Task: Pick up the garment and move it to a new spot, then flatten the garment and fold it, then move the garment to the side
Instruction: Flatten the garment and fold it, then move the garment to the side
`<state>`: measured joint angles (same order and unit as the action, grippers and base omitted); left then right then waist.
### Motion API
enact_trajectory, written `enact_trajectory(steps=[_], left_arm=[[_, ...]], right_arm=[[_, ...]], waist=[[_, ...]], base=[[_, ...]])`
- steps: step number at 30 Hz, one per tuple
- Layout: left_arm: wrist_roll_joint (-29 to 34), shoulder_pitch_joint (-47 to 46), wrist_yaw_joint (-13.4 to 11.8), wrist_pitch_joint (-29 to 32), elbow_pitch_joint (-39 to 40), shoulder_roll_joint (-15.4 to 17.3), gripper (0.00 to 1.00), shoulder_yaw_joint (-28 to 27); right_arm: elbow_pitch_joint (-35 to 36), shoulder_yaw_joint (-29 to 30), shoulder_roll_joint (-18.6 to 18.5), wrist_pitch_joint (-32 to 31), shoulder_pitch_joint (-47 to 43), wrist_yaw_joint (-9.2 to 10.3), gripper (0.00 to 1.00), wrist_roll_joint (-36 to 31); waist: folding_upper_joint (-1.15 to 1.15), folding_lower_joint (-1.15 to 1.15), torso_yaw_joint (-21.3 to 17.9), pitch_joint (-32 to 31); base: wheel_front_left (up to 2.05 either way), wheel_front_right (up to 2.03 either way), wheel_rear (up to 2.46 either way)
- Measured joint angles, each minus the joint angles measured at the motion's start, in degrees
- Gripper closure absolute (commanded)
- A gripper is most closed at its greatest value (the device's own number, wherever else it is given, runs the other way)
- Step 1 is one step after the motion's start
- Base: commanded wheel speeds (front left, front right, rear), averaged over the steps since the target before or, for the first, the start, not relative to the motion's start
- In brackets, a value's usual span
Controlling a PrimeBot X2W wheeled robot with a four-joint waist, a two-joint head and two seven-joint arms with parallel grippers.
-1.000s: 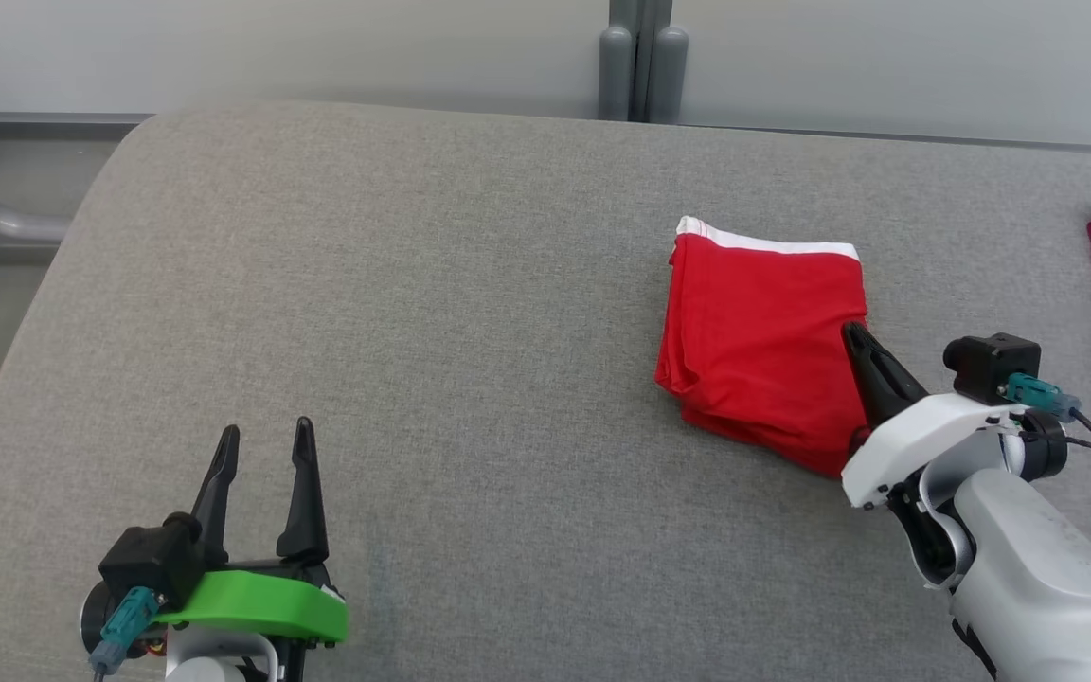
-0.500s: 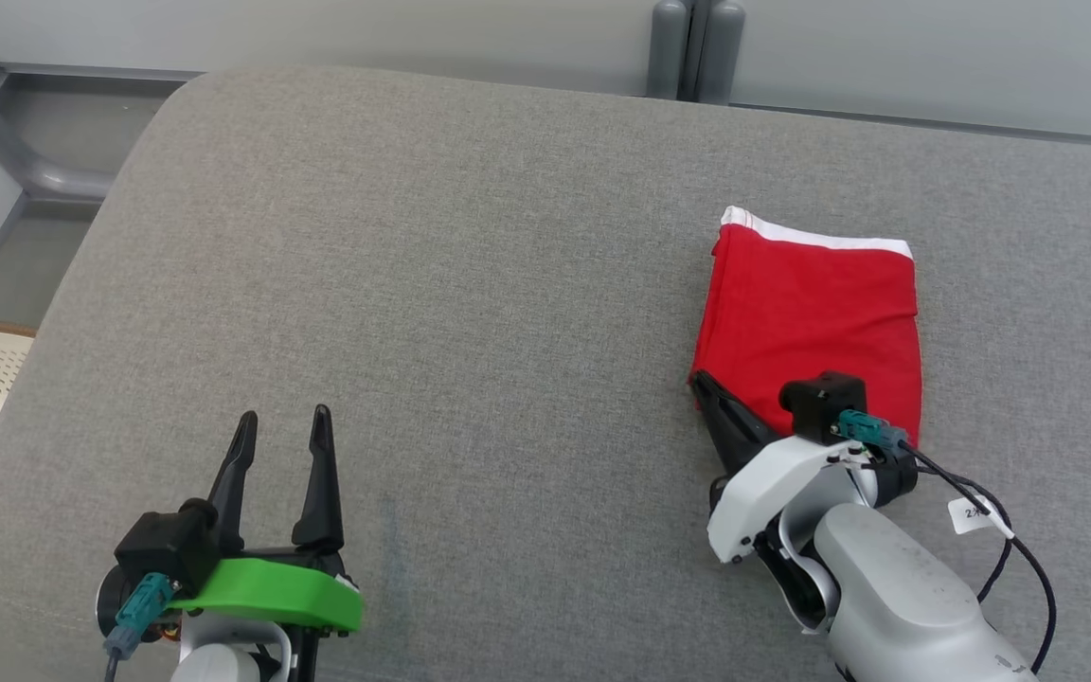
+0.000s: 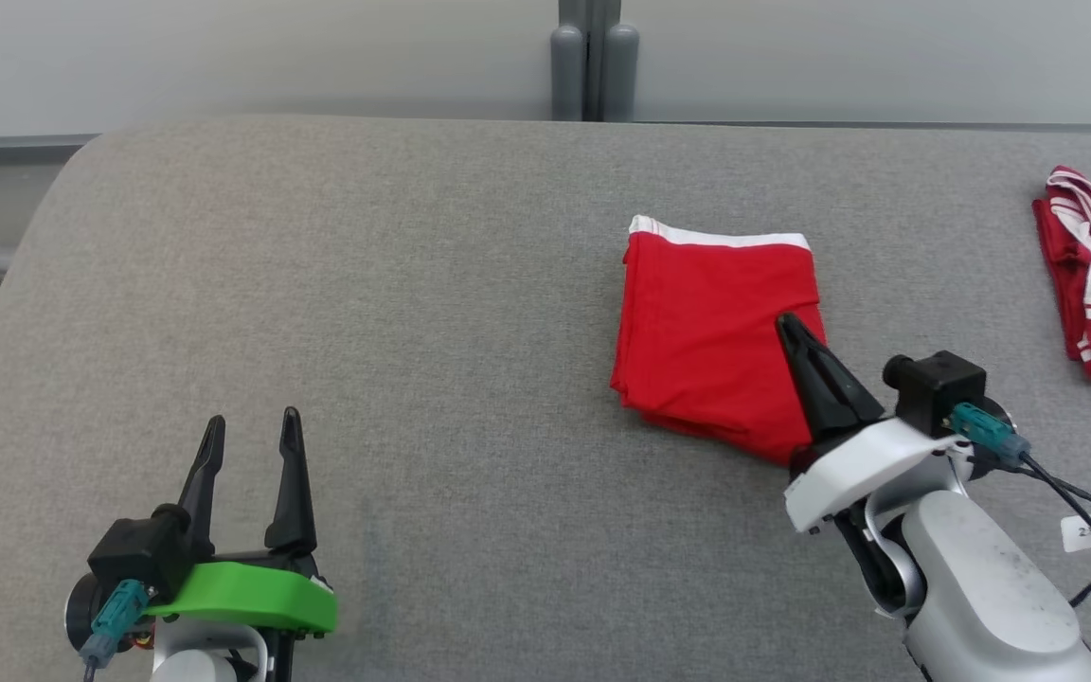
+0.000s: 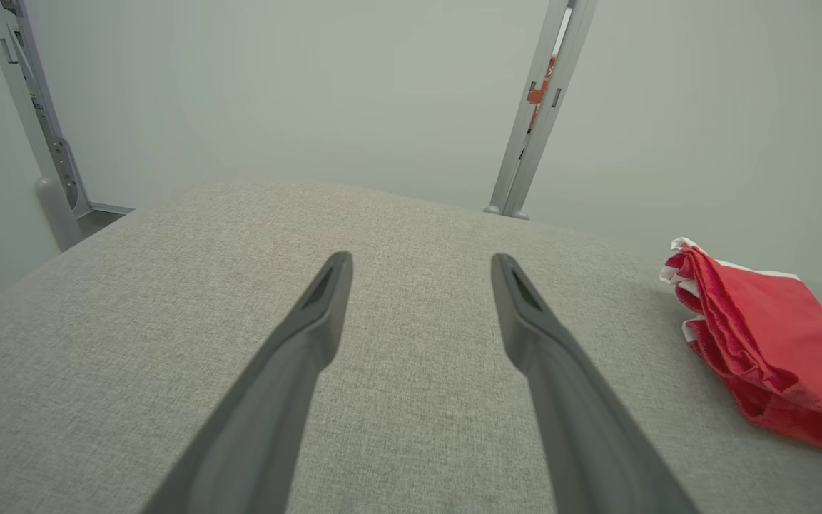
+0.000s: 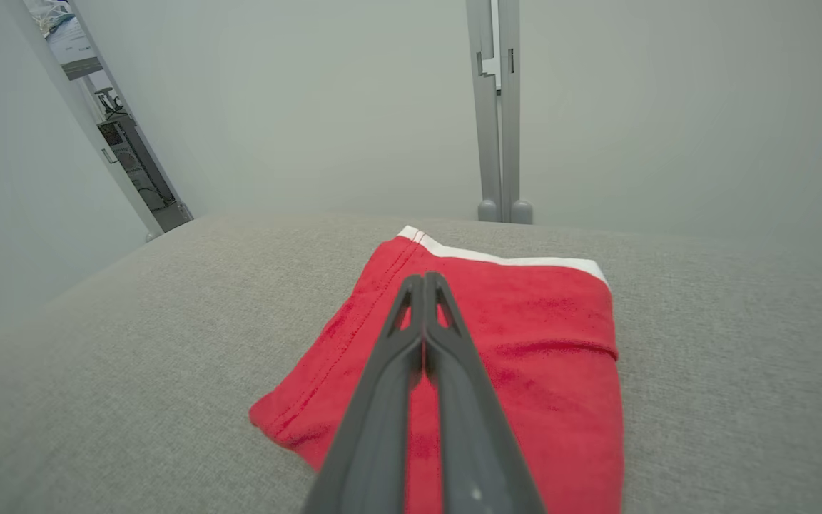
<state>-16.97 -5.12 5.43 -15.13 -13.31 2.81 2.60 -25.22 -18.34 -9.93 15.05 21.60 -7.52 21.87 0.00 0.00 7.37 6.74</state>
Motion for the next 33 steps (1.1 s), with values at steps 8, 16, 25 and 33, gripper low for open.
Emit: enact_trajectory(steps=[8,16,25,33], left_arm=[[3.11,1.21,0.12,0.01,0.22,-0.02,0.00,-2.48],[5.50,3.12,0.63,0.00,0.23,-0.01,0.00,-4.43],[8.04,5.67,1.13,0.01,0.23,0.03,0.00,-6.03],[10.15,7.70,1.45,0.01,1.12,0.55,0.00,-6.38]], right_arm=[[5.98,7.75,-1.32,0.01,-7.39,0.00,0.00,-3.61],[10.85,13.56,0.36,0.01,-15.41,0.01,0.00,-5.70],[14.84,15.50,1.89,0.00,-21.06,0.00,0.00,-8.23],[17.41,15.50,2.46,0.01,-23.86,0.00,0.00,-9.96]], waist=[[0.00,0.00,-4.24,-2.17],[0.00,0.00,-6.28,-5.14],[0.00,0.00,-6.81,-7.15],[0.00,0.00,-6.70,-8.07]], base=[[0.00,0.00,0.00],[0.00,0.00,0.00],[0.00,0.00,0.00],[0.00,0.00,0.00]])
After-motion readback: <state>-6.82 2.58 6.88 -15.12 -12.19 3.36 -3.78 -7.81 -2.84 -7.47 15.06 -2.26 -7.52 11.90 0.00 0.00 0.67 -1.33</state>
